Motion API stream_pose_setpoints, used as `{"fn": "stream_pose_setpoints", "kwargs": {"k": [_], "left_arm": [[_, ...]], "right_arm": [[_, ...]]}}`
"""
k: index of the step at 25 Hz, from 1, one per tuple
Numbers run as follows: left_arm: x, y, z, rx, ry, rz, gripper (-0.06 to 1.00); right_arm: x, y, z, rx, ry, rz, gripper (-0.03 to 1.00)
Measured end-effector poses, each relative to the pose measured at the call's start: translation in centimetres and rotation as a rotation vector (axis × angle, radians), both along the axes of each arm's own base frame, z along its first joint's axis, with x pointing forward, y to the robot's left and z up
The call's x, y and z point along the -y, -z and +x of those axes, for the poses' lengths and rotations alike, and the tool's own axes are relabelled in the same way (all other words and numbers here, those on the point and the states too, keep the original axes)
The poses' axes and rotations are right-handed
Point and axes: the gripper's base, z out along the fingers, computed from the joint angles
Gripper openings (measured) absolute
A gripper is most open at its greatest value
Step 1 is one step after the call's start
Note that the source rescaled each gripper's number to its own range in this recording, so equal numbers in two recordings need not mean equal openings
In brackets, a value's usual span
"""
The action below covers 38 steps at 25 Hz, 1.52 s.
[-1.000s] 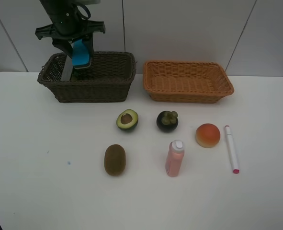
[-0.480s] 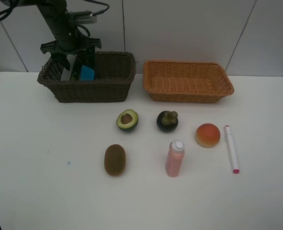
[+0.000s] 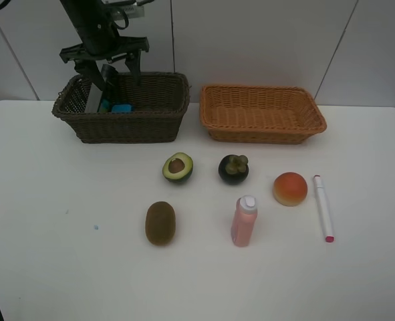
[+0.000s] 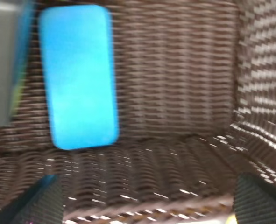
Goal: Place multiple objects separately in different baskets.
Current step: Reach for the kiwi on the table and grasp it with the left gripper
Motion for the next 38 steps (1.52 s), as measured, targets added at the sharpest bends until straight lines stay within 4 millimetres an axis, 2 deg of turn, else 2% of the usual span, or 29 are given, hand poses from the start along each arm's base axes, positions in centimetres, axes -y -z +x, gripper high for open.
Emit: {"fn": "stream_pose_setpoints", "kwargs": {"k": [3,6,9,13,16,19,21,25,32,38], "left_arm": [[1.2,-0.2,-1.0,-0.014,0.043,-0.005,0.85],[2.4,0.3,-3.2,-0.069,0.094,0.016,0.85],[3.7,0.2,-7.0,-0.138,0.145,0.039,0.85],[5.5,1.0,-13.1,-0.247,0.211,0.081,0.85],[6.9,2.7,-17.7,-0.344,0.243,0.142,0.85],[7.8,5.0,-21.0,-0.426,0.242,0.21,0.85],[8.4,6.3,-22.5,-0.439,0.244,0.225,0.85],[9.6,7.6,-23.8,-0.399,0.24,0.17,0.85],[10.4,8.4,-23.0,-0.288,0.197,0.08,0.85],[10.9,11.7,-22.5,-0.324,0.176,0.096,0.85]], "right_arm": [[0.0,0.0,0.0,0.0,0.0,0.0,1.0],[0.0,0.0,0.0,0.0,0.0,0.0,1.0],[0.0,0.0,0.0,0.0,0.0,0.0,1.0],[0.0,0.0,0.0,0.0,0.0,0.0,1.0],[0.0,0.0,0.0,0.0,0.0,0.0,1.0],[0.0,0.0,0.0,0.0,0.0,0.0,1.0],[0.0,0.0,0.0,0.0,0.0,0.0,1.0],[0.0,0.0,0.0,0.0,0.0,0.0,1.0],[0.0,0.0,0.0,0.0,0.0,0.0,1.0],[0.0,0.0,0.0,0.0,0.0,0.0,1.0]]}}
